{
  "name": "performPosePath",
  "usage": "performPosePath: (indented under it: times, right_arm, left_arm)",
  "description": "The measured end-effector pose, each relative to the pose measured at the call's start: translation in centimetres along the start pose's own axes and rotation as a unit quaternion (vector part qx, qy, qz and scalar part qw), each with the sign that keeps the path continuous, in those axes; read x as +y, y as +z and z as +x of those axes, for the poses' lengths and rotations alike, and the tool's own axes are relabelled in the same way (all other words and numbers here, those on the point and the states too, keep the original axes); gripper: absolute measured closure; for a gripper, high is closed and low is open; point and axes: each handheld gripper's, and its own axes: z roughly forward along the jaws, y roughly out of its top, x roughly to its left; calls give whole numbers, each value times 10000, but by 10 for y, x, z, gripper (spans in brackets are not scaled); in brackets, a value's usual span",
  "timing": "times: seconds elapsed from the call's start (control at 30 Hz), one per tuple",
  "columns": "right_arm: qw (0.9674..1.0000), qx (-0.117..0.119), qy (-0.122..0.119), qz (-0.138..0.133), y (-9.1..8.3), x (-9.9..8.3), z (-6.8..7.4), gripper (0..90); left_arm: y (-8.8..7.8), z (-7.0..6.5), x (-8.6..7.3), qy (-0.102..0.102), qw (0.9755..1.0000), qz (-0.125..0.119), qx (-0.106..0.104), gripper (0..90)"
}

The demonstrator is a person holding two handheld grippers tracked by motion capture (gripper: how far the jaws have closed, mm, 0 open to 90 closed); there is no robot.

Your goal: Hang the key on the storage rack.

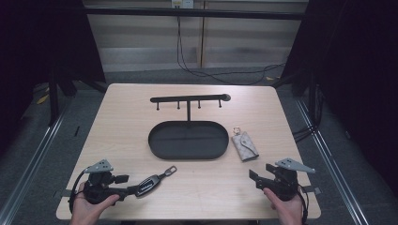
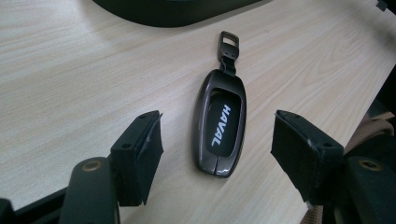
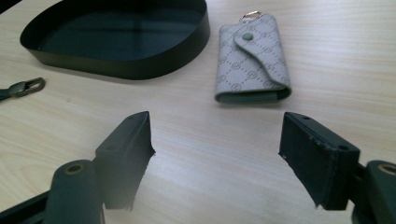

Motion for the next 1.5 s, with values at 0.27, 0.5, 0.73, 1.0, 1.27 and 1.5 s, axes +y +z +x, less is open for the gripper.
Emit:
performPosePath:
  times: [0.27, 0.5, 0.73, 1.0, 1.27, 1.5]
  right_arm:
    - [9995, 298, 30, -21, -2, -4, -3, 244]
    - [9995, 304, -19, 34, -3, -5, -1, 254]
    - [9993, 362, -56, 119, -2, -6, 1, 242]
    - [9995, 309, 61, 101, -1, -6, -2, 244]
    - [9994, 289, 62, 159, 0, -6, -2, 245]
    - [9991, 353, 106, 224, 2, -6, -3, 243]
  left_arm:
    - [1, 2, 2, 9, 10000, 85, -8, 327]
    - [-2, -1, 6, 45, 10000, 30, 53, 320]
    - [2, -6, 9, 69, 9997, 185, 155, 336]
    - [14, -11, 22, 233, 9983, 447, 288, 318]
    - [18, -16, 35, 301, 9976, 602, 130, 329]
    - [19, -18, 49, 339, 9964, 781, -6, 329]
